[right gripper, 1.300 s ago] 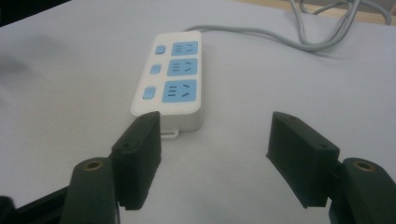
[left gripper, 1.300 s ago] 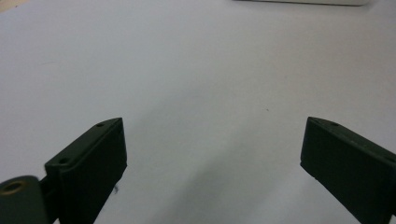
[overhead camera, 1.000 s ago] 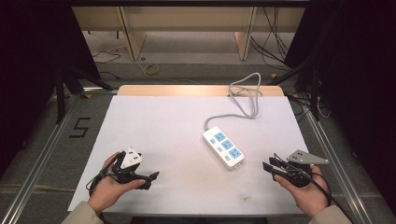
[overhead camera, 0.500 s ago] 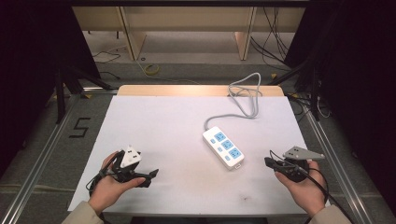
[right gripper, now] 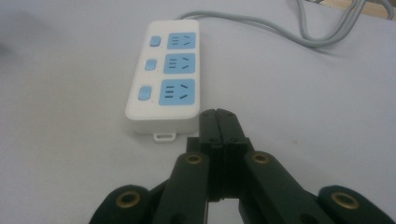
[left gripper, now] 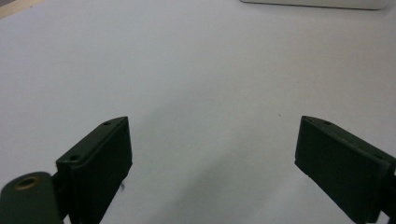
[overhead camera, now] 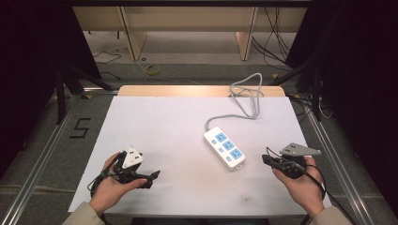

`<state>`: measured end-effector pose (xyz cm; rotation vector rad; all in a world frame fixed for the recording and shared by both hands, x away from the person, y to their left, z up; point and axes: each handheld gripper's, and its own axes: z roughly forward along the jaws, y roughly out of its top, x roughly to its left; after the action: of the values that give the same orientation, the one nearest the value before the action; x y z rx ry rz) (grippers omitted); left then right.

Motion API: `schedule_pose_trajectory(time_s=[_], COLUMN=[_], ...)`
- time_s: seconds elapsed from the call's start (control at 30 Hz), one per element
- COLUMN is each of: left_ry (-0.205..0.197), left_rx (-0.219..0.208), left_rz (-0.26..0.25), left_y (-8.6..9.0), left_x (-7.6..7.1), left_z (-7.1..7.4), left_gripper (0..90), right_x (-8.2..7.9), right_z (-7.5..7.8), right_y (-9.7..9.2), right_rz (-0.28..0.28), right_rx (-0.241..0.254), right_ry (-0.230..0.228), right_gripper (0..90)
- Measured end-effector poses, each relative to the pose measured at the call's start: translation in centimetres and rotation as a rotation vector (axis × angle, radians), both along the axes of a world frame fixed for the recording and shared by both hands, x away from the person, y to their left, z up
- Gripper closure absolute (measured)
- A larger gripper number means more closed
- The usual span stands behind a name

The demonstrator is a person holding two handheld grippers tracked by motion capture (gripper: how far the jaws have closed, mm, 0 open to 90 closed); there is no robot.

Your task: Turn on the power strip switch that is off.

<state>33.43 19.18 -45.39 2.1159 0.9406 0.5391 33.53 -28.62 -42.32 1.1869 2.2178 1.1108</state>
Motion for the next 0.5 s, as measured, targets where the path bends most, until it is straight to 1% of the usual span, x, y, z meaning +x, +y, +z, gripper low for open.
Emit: schedule_pose_trajectory(time_s=[0.1,0.5], left_ry=[0.000,0.003], left_rx=[0.001,0.003], left_rz=[-0.001,-0.006], left_y=[0.0,-0.1], left_x=[0.0,0.0], left_z=[0.0,0.0], left_gripper=[10.4,10.4], right_x=[0.2,0.7], right_z=[0.1,0.4], right_y=[0.5,1.4], right_rz=[0.012,0.030], right_rx=[-0.011,-0.015], right_ry=[0.002,0.004], right_gripper=[90.0,90.0])
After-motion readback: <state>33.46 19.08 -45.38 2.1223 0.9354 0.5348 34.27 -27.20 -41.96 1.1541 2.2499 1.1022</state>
